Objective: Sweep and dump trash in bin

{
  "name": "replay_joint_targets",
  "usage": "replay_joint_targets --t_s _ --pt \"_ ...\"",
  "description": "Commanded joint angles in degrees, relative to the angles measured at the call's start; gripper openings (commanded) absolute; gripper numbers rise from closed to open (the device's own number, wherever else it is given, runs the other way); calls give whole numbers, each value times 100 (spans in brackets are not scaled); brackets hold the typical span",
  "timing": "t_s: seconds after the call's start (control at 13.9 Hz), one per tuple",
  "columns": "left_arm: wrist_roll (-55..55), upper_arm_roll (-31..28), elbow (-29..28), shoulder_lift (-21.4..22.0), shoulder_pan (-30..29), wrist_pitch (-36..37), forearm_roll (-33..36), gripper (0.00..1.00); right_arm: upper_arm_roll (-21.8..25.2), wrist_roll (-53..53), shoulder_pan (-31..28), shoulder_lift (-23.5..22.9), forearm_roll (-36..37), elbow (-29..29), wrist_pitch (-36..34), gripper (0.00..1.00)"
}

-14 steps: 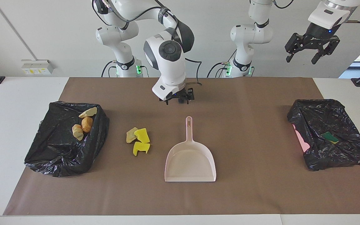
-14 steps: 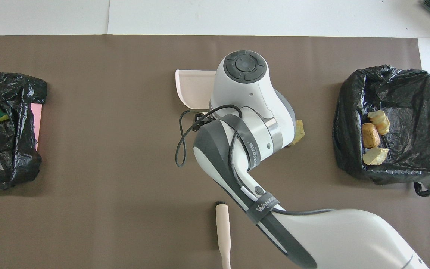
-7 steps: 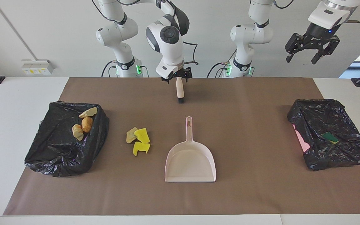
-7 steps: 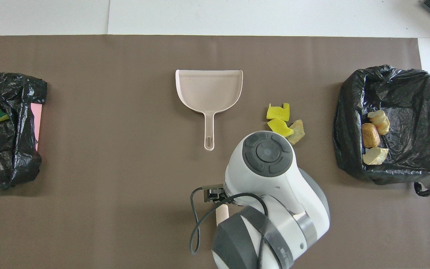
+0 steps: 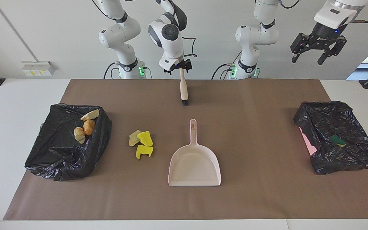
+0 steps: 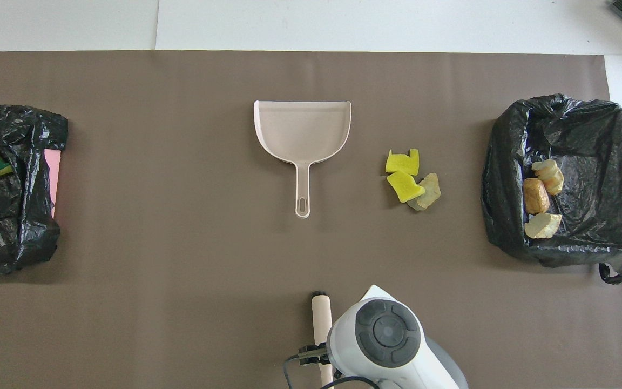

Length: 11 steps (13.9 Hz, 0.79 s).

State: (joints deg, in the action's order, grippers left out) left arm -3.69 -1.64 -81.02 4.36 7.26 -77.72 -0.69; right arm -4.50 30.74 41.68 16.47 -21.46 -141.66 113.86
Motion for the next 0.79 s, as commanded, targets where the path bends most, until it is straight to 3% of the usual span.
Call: replay_joint_targets --t_s 0.0,0.36,0.72 --pt "17 14 -45 65 92 21 61 100 11 325 295 174 -183 -397 520 100" --pt "35 268 -221 -5 223 -664 43 100 11 679 868 -372 -192 -713 1497 100" --pt "946 287 -975 -189 1232 -1849 43 100 2 679 886 -355 -192 -775 1411 100"
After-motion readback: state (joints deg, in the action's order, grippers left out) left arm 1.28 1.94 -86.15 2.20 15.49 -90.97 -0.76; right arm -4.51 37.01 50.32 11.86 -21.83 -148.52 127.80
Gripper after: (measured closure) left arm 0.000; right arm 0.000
